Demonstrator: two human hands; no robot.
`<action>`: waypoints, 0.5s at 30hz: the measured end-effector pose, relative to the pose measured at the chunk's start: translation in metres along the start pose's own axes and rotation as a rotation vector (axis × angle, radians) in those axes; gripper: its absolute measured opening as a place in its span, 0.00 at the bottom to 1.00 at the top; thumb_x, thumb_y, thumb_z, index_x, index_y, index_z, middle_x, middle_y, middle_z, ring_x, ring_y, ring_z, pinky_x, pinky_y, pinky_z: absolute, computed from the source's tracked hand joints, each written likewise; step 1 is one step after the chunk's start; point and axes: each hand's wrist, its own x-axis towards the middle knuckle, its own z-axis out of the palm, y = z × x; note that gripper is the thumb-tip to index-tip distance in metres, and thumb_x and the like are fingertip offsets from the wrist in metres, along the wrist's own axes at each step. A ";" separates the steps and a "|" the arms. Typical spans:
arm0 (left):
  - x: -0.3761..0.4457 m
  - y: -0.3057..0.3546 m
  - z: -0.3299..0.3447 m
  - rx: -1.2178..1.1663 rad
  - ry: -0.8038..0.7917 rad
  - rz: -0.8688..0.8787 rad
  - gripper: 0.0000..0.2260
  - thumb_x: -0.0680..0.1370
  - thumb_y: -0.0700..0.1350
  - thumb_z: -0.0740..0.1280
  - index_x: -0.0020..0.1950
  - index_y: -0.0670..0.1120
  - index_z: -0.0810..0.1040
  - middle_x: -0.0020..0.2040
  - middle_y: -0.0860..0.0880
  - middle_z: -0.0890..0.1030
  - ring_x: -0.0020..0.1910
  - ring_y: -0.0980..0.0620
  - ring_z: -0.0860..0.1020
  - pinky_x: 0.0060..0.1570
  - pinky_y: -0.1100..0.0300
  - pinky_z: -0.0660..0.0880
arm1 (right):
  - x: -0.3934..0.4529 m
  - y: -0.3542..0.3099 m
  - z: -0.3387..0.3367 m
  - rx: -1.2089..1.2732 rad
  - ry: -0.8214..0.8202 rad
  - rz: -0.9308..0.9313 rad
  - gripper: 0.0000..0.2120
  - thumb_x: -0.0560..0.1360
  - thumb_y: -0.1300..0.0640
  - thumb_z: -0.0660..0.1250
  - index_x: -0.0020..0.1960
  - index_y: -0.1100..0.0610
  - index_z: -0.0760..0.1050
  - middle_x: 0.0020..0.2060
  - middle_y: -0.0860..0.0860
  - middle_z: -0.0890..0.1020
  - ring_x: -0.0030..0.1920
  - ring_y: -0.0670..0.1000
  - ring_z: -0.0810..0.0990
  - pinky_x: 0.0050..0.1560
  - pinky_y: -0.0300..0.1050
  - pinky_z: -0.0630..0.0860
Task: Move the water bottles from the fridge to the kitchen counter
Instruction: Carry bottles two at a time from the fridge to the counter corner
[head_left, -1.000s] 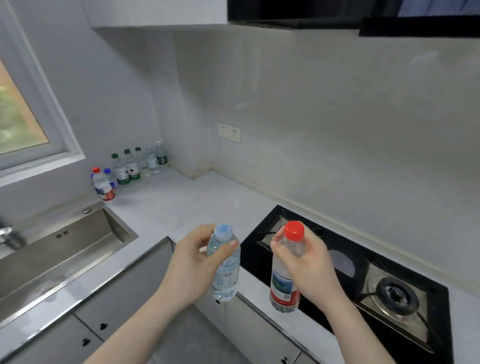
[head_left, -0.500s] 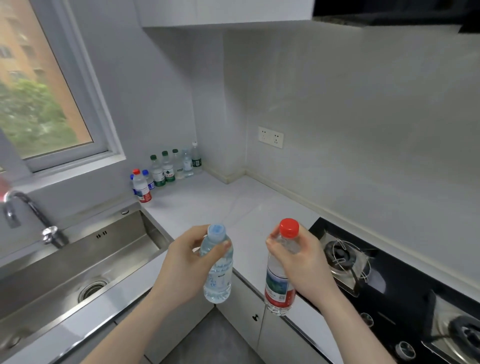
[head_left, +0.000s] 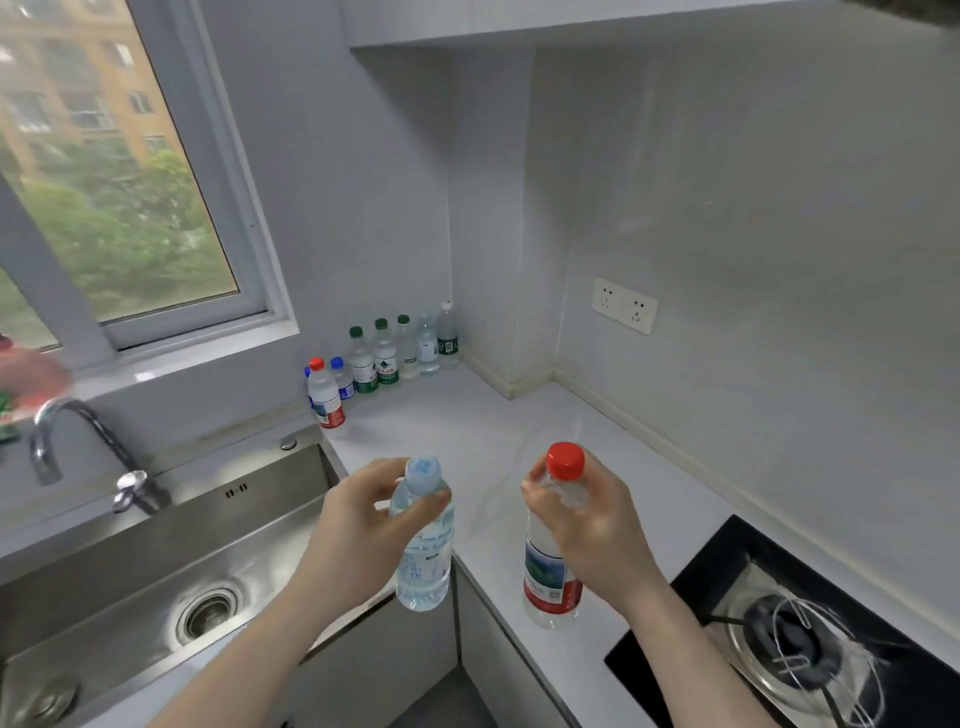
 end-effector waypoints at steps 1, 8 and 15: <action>0.011 -0.003 0.000 0.004 0.009 -0.008 0.08 0.76 0.49 0.76 0.49 0.62 0.85 0.50 0.56 0.85 0.49 0.58 0.84 0.42 0.72 0.77 | 0.012 0.005 0.000 -0.006 -0.017 -0.002 0.07 0.77 0.48 0.73 0.50 0.50 0.81 0.42 0.47 0.85 0.45 0.48 0.84 0.46 0.33 0.78; 0.079 -0.031 -0.008 0.089 0.084 -0.067 0.08 0.72 0.46 0.80 0.50 0.55 0.87 0.51 0.58 0.85 0.51 0.56 0.84 0.48 0.65 0.81 | 0.101 0.032 0.010 -0.057 -0.110 -0.009 0.09 0.76 0.44 0.72 0.50 0.49 0.80 0.42 0.48 0.84 0.45 0.50 0.84 0.45 0.38 0.80; 0.139 -0.073 -0.037 0.252 0.123 -0.106 0.09 0.69 0.54 0.81 0.48 0.60 0.86 0.47 0.62 0.84 0.49 0.60 0.83 0.48 0.57 0.81 | 0.161 0.057 0.043 -0.026 -0.152 0.030 0.10 0.75 0.42 0.72 0.50 0.47 0.80 0.42 0.46 0.84 0.45 0.49 0.83 0.45 0.33 0.79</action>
